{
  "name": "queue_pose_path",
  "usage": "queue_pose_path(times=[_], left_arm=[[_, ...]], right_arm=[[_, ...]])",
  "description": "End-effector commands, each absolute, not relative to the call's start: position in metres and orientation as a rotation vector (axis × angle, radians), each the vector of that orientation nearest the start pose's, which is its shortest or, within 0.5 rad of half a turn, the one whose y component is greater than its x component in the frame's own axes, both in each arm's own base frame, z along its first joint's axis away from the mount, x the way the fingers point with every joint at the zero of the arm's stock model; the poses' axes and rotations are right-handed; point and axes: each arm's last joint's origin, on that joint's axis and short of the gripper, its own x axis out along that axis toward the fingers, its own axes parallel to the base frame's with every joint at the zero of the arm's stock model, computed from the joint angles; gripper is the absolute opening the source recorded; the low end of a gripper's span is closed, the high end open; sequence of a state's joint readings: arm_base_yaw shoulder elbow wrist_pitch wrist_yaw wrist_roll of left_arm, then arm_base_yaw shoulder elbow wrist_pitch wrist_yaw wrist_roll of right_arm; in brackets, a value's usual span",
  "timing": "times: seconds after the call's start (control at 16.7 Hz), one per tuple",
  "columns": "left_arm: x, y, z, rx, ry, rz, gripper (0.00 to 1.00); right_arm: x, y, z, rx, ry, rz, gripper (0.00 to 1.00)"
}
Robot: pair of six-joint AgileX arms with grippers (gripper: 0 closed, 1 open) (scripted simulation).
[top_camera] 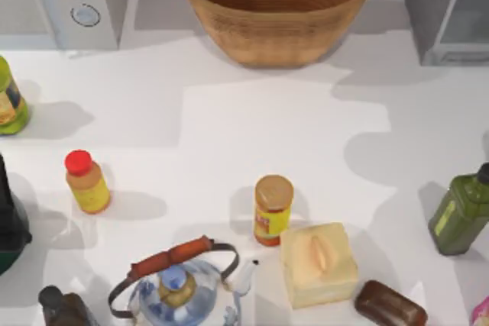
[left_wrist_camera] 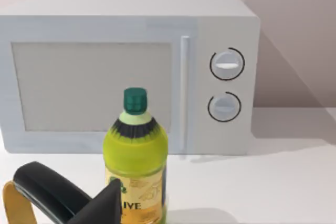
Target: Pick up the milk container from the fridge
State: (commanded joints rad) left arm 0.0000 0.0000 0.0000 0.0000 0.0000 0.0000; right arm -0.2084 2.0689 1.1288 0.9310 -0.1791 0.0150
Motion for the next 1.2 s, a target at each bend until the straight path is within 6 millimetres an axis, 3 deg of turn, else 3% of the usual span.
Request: queue_pose_path(times=[0.3,0.72,0.96,1.2], left_arm=[[0.106,-0.001,0.160,0.000,0.000,0.000,1.00],[0.106,-0.001,0.160,0.000,0.000,0.000,1.00],[0.106,-0.001,0.160,0.000,0.000,0.000,1.00],[0.106,-0.001,0.160,0.000,0.000,0.000,1.00]], right_arm=[[0.386,-0.082,0.165,0.004,0.015,-0.012,0.00],[0.381,-0.079,0.166,0.006,0.016,-0.007,0.00],[0.362,-0.068,0.189,0.001,0.015,-0.004,0.00],[0.312,-0.048,0.229,-0.004,0.001,-0.005,0.00]])
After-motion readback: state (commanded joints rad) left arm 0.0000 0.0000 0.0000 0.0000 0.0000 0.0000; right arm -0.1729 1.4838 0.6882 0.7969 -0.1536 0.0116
